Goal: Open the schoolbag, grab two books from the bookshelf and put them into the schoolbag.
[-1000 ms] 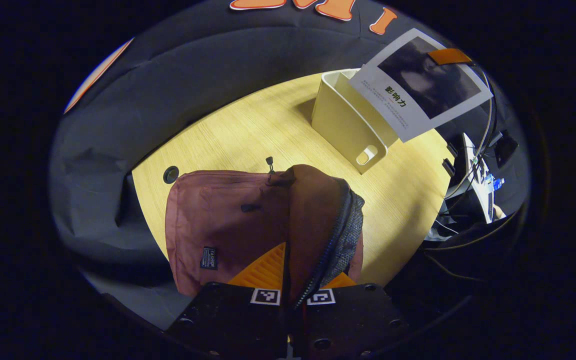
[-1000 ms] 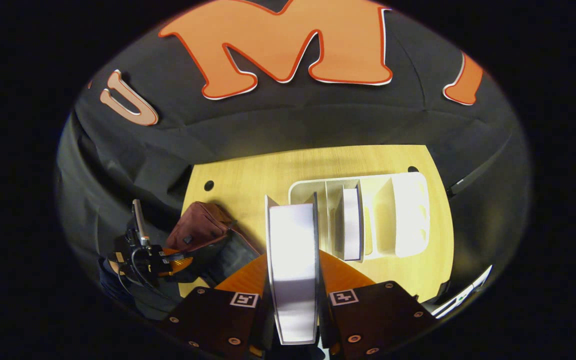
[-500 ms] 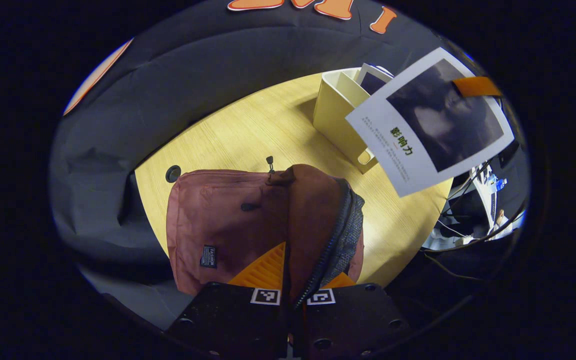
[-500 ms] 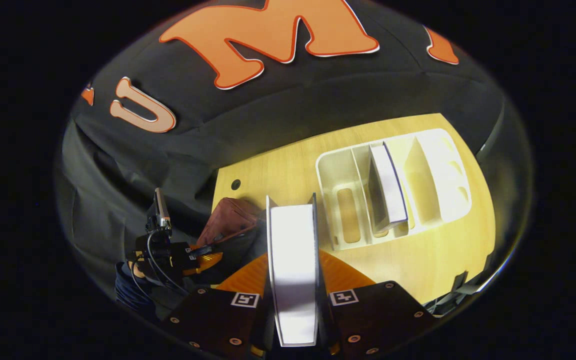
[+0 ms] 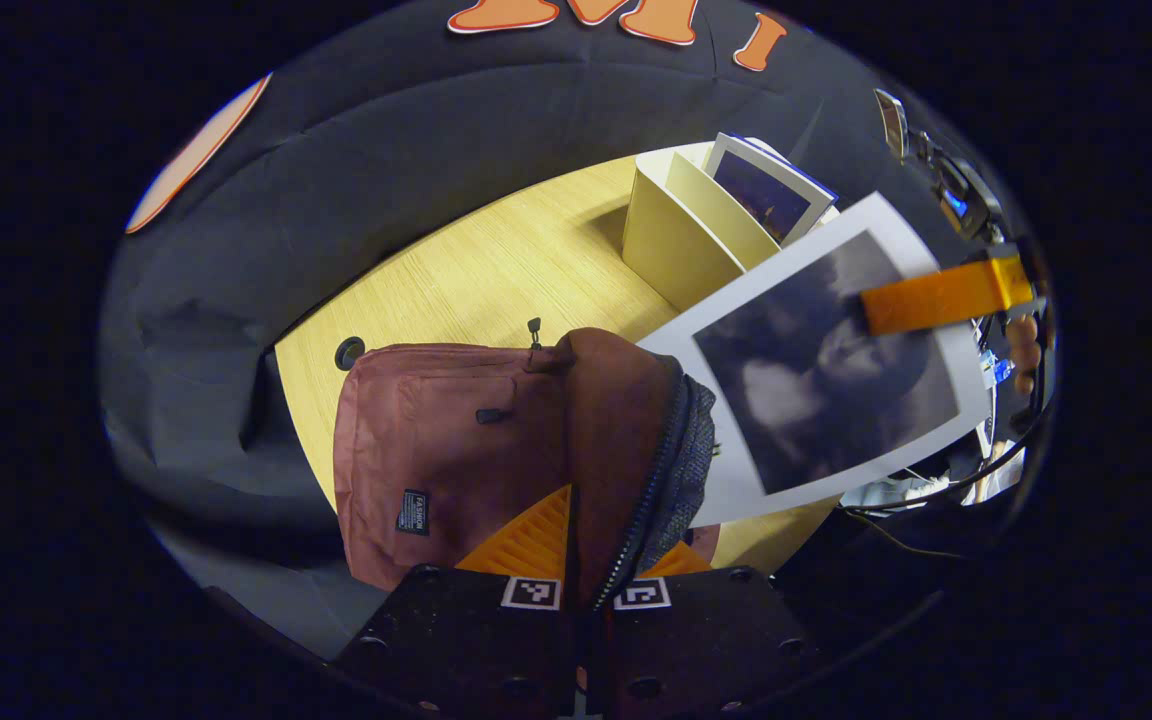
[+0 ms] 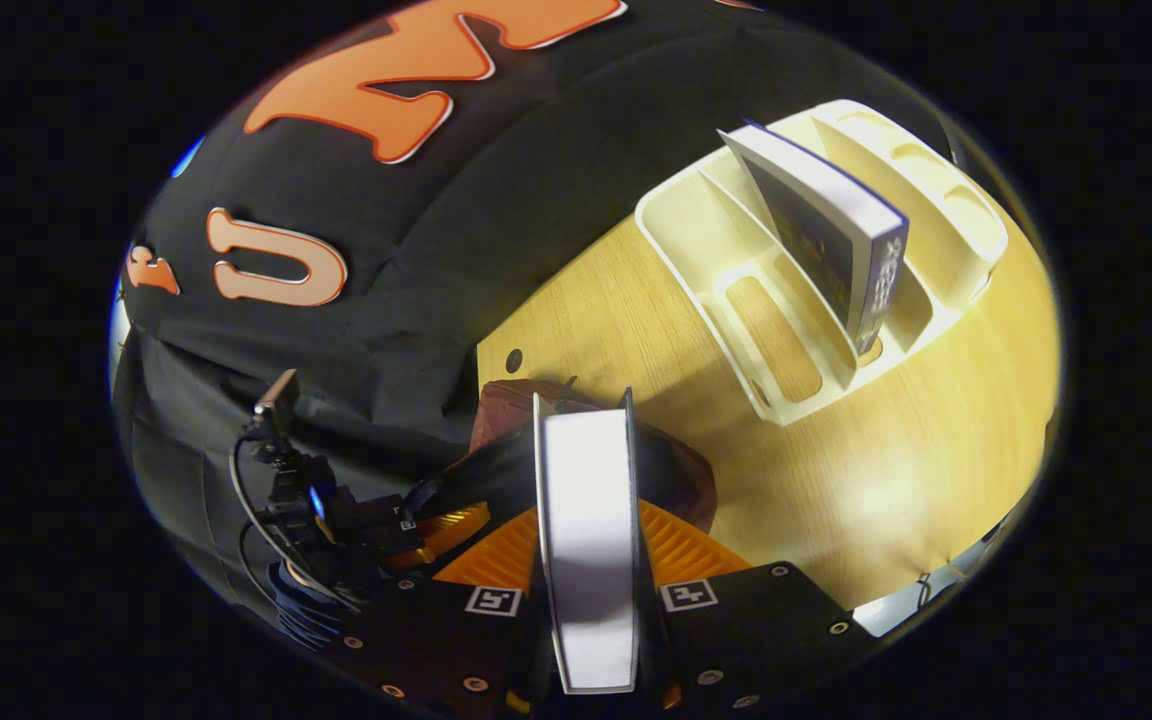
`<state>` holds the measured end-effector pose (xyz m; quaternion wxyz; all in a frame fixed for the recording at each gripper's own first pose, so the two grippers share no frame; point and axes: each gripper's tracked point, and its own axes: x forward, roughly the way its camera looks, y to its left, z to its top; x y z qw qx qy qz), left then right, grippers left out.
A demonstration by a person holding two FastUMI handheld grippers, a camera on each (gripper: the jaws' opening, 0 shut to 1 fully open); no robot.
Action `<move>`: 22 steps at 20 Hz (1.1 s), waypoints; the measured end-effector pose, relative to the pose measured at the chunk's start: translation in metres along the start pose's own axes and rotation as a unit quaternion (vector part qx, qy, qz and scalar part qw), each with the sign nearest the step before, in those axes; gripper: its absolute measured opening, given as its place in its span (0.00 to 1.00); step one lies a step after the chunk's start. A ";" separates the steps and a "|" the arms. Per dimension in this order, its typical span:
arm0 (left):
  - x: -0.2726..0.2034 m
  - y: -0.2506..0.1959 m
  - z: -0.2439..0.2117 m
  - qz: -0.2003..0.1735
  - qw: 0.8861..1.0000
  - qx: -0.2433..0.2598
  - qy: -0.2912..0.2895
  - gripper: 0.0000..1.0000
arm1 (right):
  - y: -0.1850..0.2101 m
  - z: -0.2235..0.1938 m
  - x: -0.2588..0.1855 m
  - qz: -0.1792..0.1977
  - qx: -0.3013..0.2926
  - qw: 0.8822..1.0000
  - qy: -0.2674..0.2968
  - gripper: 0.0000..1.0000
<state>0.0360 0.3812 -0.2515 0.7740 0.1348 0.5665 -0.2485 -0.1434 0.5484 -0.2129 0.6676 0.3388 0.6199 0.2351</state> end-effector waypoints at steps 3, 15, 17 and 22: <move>0.001 -0.004 0.001 0.000 1.000 0.005 -0.006 0.00 | 0.001 -0.006 0.029 0.039 0.052 0.998 -0.022 0.36; -0.008 -0.015 0.007 -0.002 0.998 0.029 -0.054 0.05 | 0.024 -0.039 0.121 0.105 0.111 0.987 -0.059 0.36; -0.008 -0.020 0.010 -0.006 0.997 0.038 -0.061 0.05 | 0.026 -0.053 0.139 0.100 0.101 0.989 -0.048 0.35; -0.007 -0.028 0.017 -0.015 0.995 0.039 -0.086 0.05 | 0.027 -0.054 0.157 0.088 0.109 0.987 -0.080 0.36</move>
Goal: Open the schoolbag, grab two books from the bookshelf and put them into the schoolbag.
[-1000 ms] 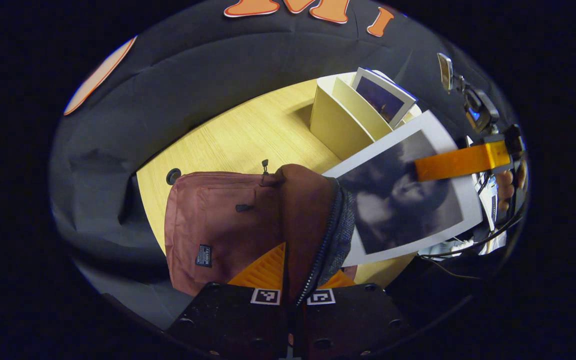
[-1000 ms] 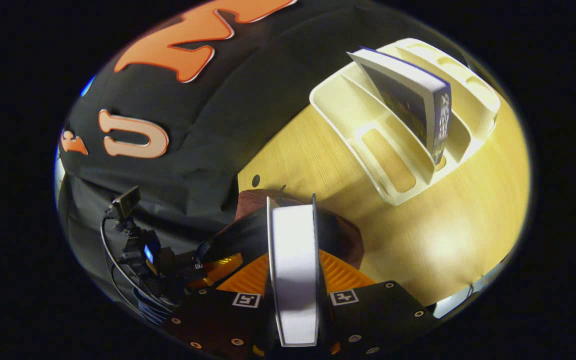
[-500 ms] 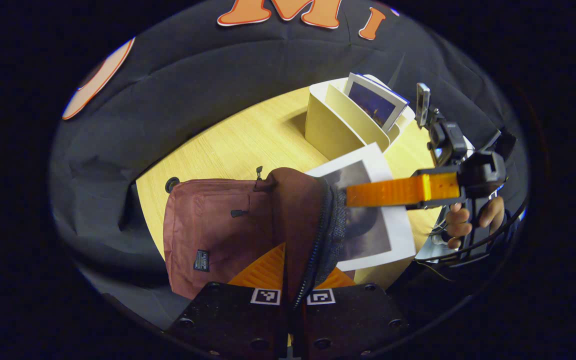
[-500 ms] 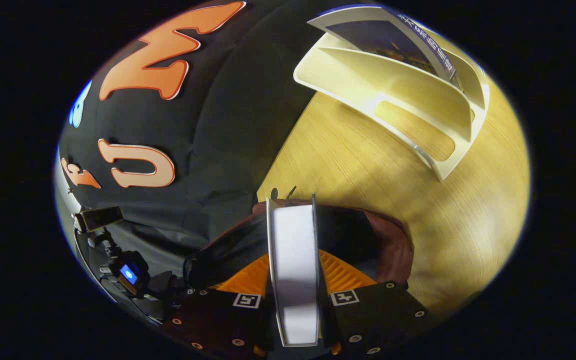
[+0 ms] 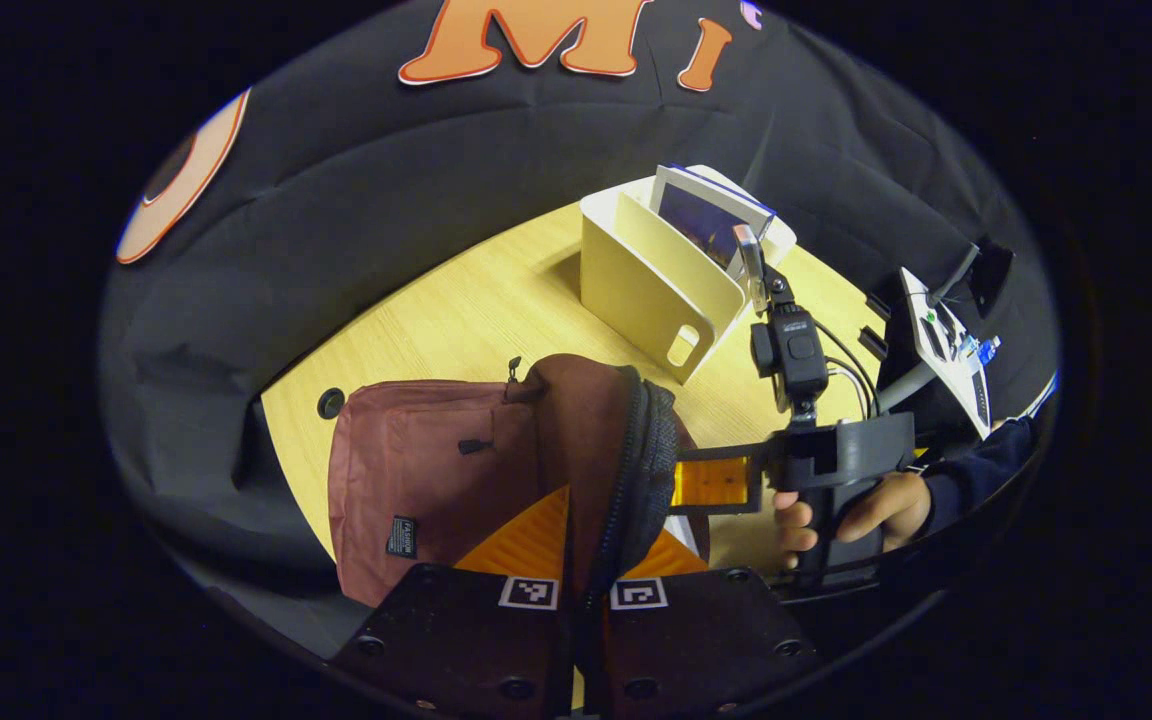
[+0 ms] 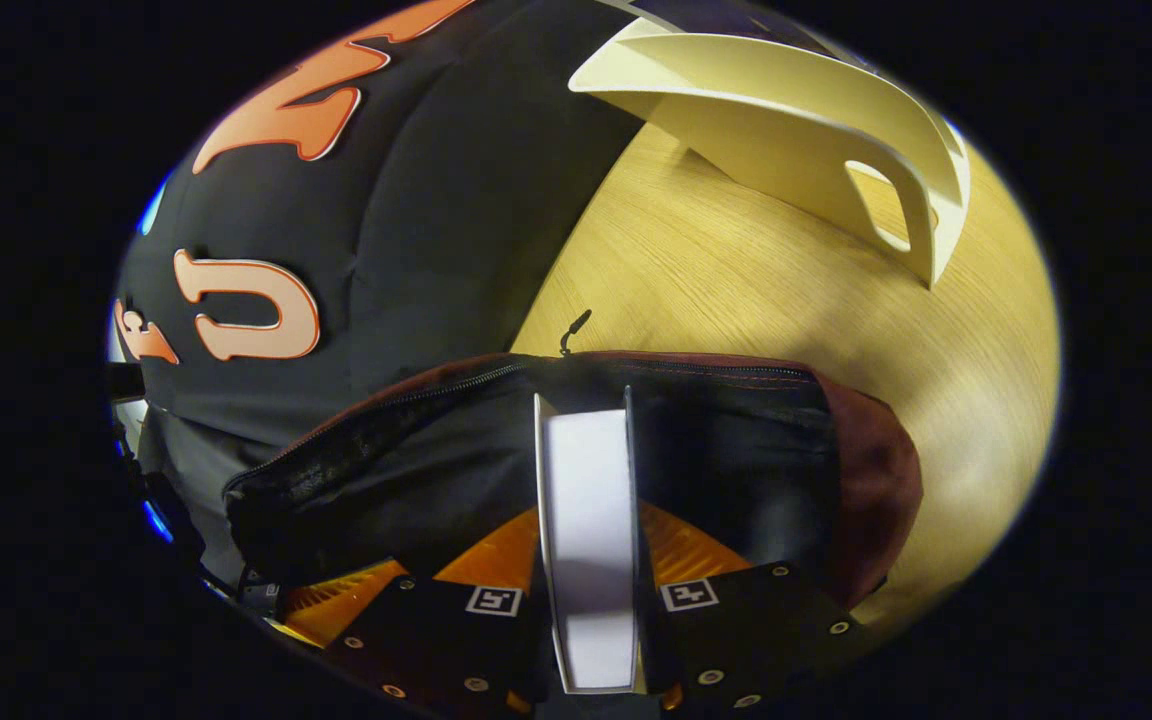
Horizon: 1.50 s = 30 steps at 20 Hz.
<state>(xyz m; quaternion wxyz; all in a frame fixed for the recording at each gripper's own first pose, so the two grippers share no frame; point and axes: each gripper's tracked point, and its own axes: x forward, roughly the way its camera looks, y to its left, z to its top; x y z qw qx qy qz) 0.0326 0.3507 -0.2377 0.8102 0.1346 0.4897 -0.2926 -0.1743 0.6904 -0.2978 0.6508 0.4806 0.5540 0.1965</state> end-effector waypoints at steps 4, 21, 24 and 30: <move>-0.005 0.004 -0.007 0.003 1.000 -0.020 -0.007 0.05 | -0.002 0.004 0.021 -0.006 0.000 1.000 -0.012 0.36; 0.017 0.008 -0.021 0.009 0.999 -0.049 -0.010 0.00 | -0.050 0.046 -0.094 -0.115 -0.088 0.989 0.041 0.95; 0.024 0.006 -0.023 0.005 0.998 -0.062 -0.010 0.00 | -0.054 0.068 -0.127 -0.128 -0.113 0.984 0.039 0.95; 0.038 0.000 -0.032 -0.005 0.996 -0.090 -0.008 0.00 | -0.066 0.141 -0.204 -0.202 -0.218 0.955 0.017 0.95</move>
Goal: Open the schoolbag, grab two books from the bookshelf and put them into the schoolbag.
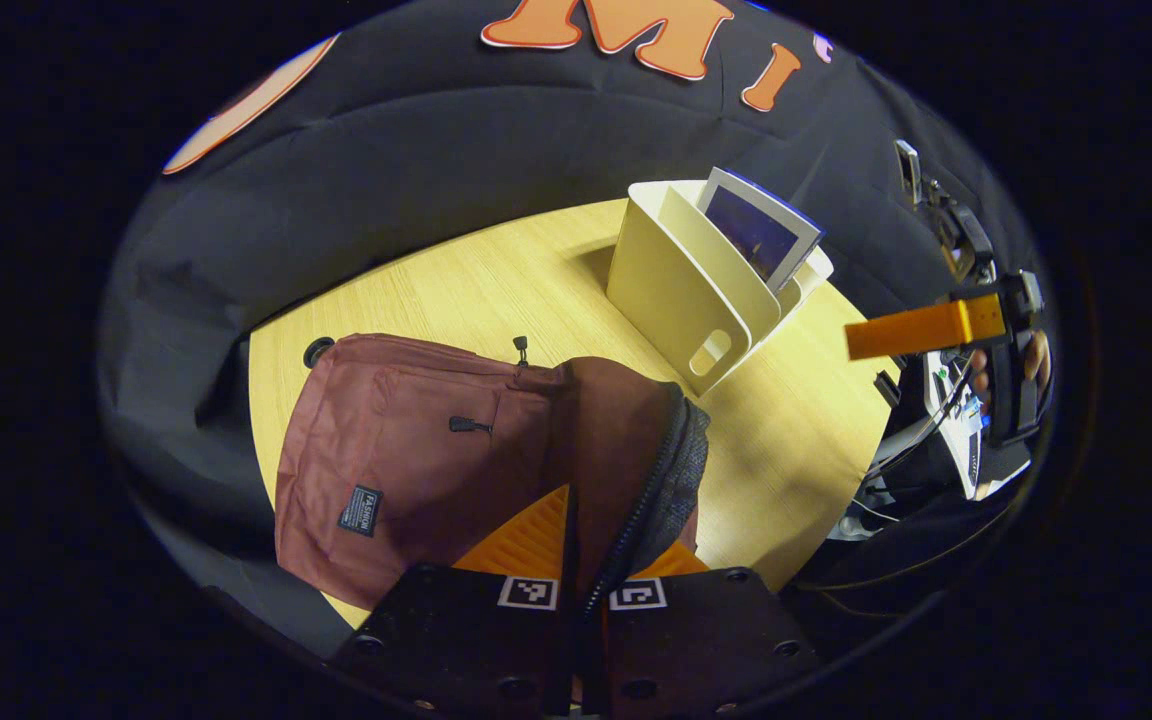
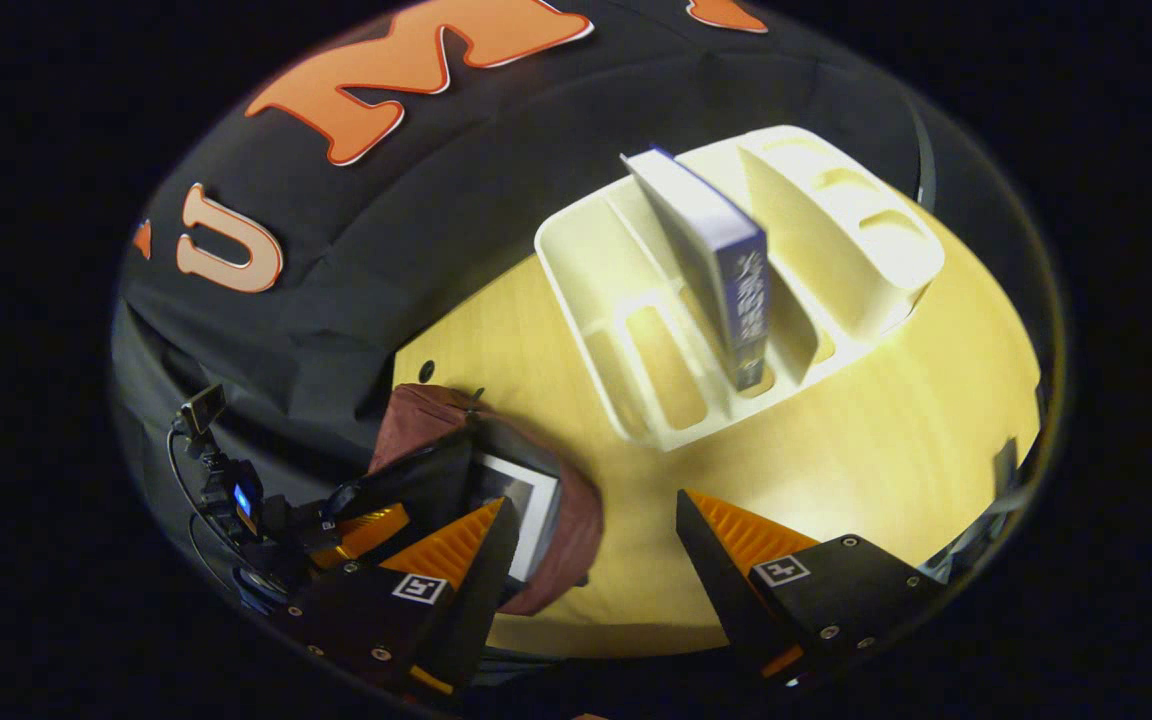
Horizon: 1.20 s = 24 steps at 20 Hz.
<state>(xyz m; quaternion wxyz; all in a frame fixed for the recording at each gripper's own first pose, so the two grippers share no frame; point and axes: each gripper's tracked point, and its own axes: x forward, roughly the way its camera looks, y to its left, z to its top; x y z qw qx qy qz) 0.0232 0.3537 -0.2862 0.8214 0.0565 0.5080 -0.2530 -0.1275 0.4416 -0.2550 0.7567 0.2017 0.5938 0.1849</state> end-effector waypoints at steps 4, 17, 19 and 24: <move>0.006 -0.003 -0.002 0.003 1.000 -0.010 0.001 0.00 | -0.027 0.036 -0.031 -0.032 -0.056 0.998 0.010 0.96; 0.016 -0.002 -0.009 0.016 0.998 -0.057 0.013 0.00 | -0.032 0.138 -0.029 -0.049 -0.160 0.983 0.075 0.95; 0.017 -0.003 -0.010 0.021 0.997 -0.069 0.014 0.00 | -0.034 0.139 -0.008 -0.046 -0.163 0.980 0.105 0.96; 0.015 -0.006 -0.010 0.036 0.996 -0.083 0.015 0.00 | -0.050 0.143 0.044 -0.065 -0.176 0.970 0.156 0.96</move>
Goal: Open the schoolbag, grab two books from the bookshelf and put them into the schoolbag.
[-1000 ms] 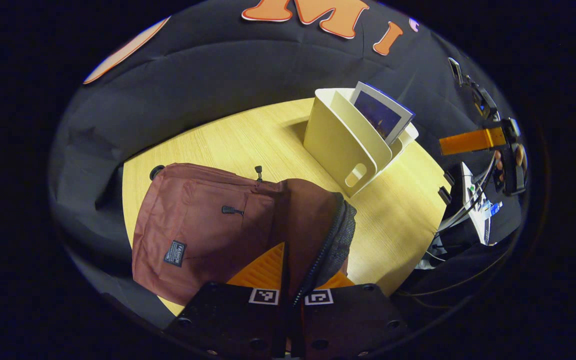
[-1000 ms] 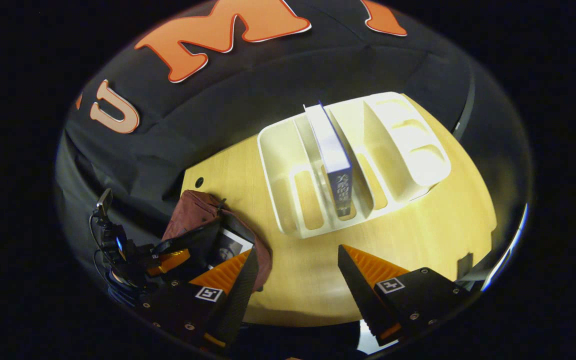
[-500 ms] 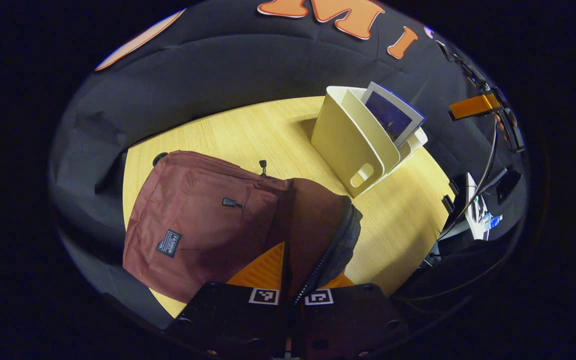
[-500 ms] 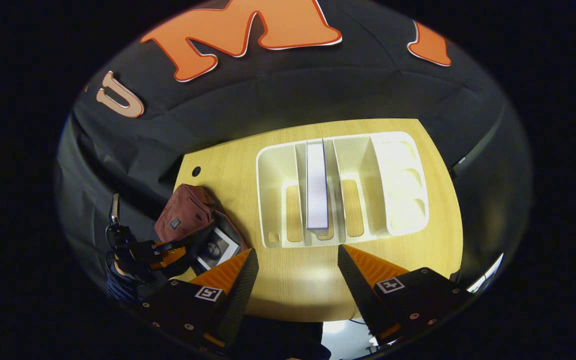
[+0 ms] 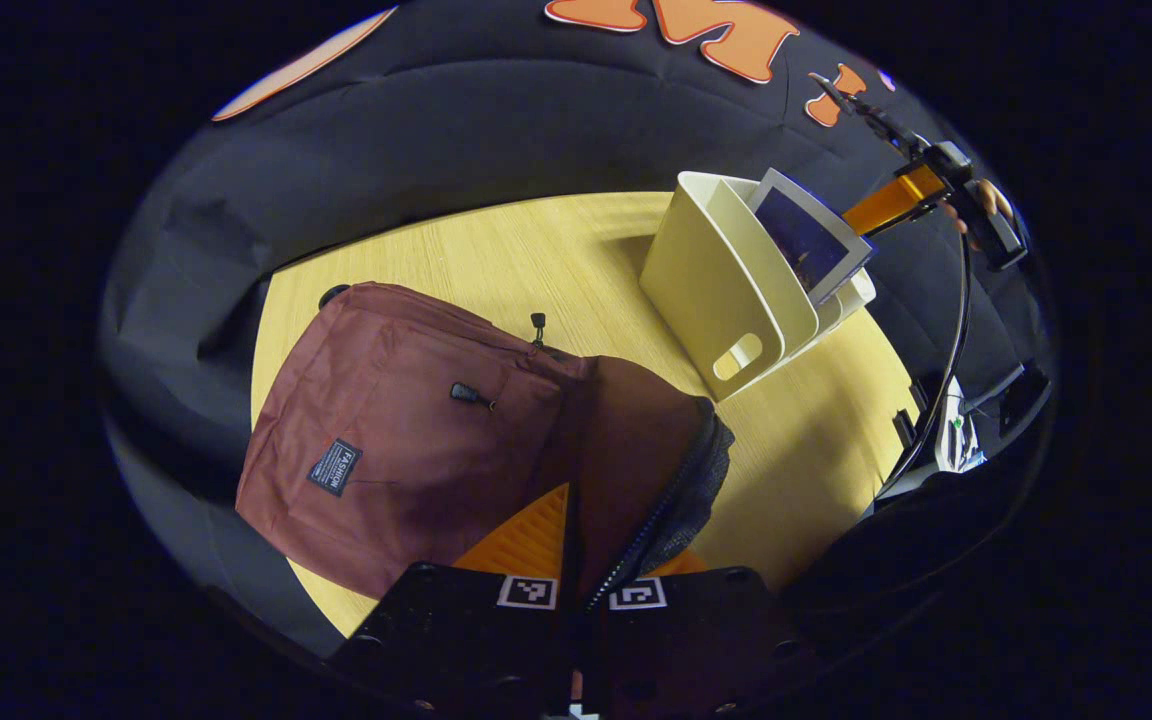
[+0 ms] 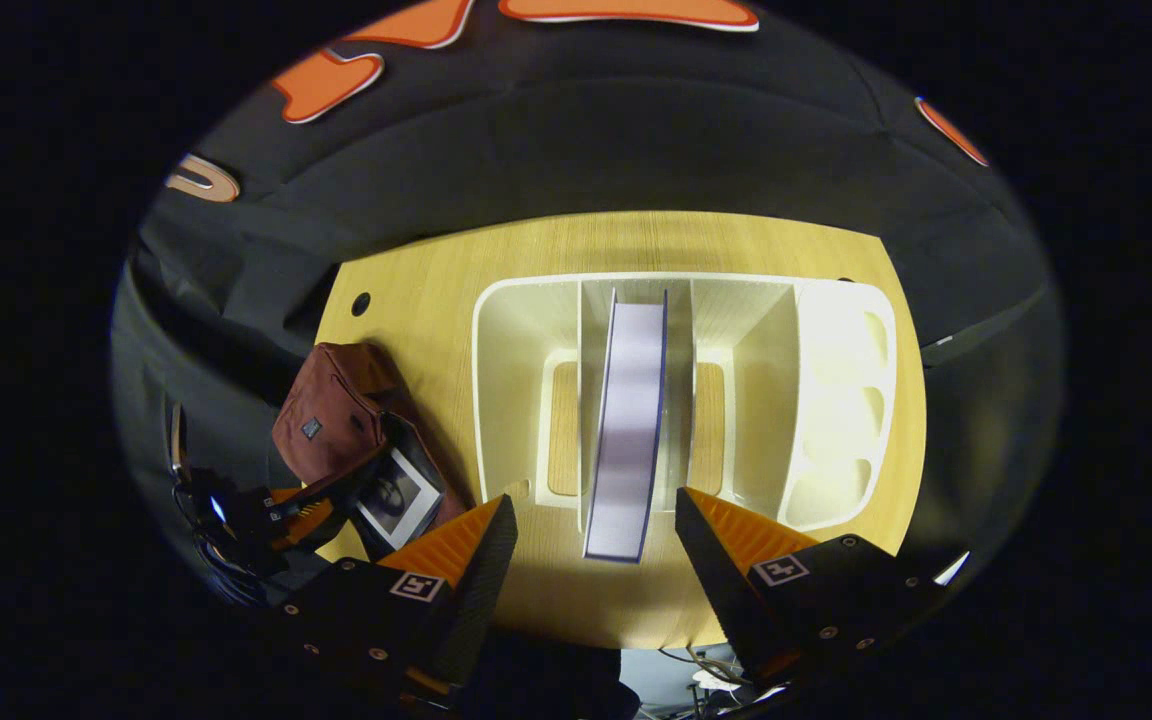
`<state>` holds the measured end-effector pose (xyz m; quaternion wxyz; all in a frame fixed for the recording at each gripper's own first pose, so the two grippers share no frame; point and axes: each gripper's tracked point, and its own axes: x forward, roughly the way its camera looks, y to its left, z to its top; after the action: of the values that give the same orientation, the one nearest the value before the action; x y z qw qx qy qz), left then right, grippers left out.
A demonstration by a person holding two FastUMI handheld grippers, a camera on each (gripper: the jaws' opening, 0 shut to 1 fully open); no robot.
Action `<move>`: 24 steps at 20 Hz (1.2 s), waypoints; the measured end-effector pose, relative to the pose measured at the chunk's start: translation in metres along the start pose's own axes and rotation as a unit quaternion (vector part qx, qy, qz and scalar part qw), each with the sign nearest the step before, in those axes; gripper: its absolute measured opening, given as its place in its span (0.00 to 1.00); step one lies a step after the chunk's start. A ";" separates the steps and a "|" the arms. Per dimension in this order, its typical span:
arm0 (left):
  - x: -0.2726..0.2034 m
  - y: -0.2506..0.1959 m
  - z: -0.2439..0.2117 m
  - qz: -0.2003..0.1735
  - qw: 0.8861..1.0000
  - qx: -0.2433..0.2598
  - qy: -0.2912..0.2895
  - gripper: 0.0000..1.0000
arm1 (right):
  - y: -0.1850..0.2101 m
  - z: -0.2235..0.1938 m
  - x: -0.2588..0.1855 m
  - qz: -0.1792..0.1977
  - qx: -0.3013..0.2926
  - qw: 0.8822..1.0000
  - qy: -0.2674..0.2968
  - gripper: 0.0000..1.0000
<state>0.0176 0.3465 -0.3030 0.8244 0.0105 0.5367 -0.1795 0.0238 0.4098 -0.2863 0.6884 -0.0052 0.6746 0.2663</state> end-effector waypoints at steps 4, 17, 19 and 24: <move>0.001 -0.002 -0.004 0.009 1.000 -0.025 0.003 0.00 | -0.014 0.014 0.026 -0.012 0.000 1.000 0.022 0.91; 0.003 -0.010 -0.003 0.046 0.998 -0.050 0.007 0.00 | -0.040 0.029 0.065 -0.047 0.024 0.997 0.057 0.40; 0.003 -0.012 -0.002 0.050 0.997 -0.056 0.003 0.00 | -0.038 0.028 0.058 -0.046 0.027 0.997 0.053 0.40; 0.005 -0.011 -0.003 0.048 0.997 -0.059 0.011 0.00 | -0.028 0.025 0.023 -0.043 0.020 0.998 0.028 0.40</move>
<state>0.0139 0.3355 -0.3068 0.8255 -0.0102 0.5539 -0.1075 0.0565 0.4030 -0.3157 0.6804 -0.0281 0.6977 0.2225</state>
